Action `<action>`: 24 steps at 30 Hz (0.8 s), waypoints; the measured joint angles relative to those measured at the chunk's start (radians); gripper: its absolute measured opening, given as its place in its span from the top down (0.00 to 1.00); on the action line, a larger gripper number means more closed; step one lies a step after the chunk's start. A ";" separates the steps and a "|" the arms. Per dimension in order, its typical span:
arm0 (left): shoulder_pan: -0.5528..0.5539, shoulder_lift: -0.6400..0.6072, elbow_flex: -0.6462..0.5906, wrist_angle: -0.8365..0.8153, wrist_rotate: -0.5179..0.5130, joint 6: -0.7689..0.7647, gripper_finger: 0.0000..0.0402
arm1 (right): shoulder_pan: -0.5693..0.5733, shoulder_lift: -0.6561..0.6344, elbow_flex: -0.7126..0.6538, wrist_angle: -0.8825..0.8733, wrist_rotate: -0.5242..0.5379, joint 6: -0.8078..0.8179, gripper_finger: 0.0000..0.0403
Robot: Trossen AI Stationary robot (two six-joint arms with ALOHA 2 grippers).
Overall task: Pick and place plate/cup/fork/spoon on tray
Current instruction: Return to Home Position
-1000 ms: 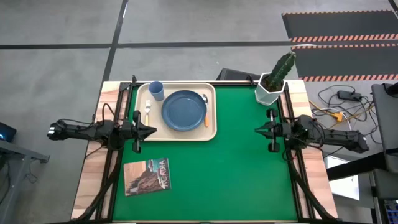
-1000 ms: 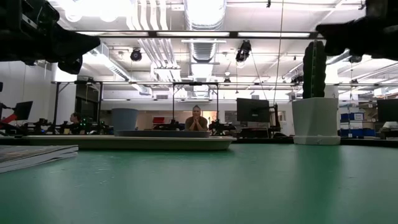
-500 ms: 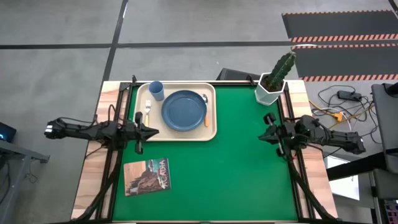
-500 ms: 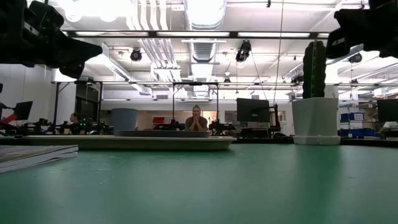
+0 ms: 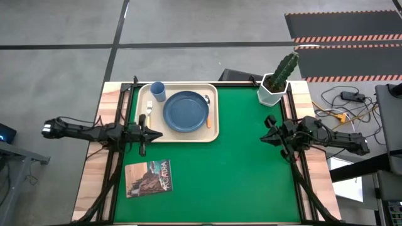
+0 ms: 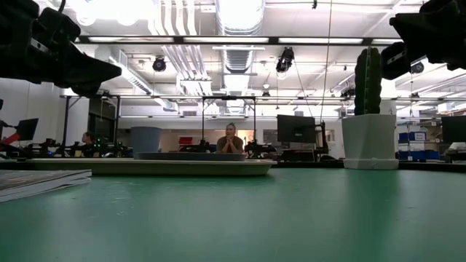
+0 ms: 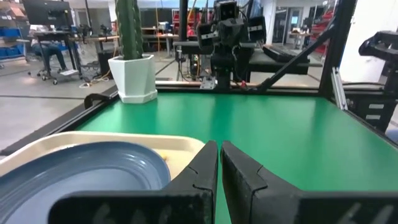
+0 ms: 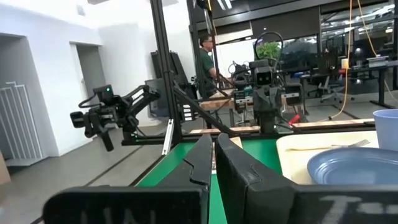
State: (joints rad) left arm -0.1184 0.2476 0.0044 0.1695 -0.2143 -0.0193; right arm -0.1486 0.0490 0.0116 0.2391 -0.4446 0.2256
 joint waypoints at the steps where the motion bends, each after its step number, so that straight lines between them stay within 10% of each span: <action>1: 0.000 0.006 0.000 0.001 0.000 0.000 1.00 | 0.000 0.000 0.000 0.000 0.000 0.000 0.98; 24: 0.000 0.143 0.000 0.000 0.000 0.000 1.00 | 0.000 0.000 0.000 0.000 0.001 0.000 0.98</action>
State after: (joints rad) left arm -0.1184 0.3902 0.0044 0.1699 -0.2142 -0.0189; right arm -0.1482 0.0486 0.0113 0.2394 -0.4431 0.2256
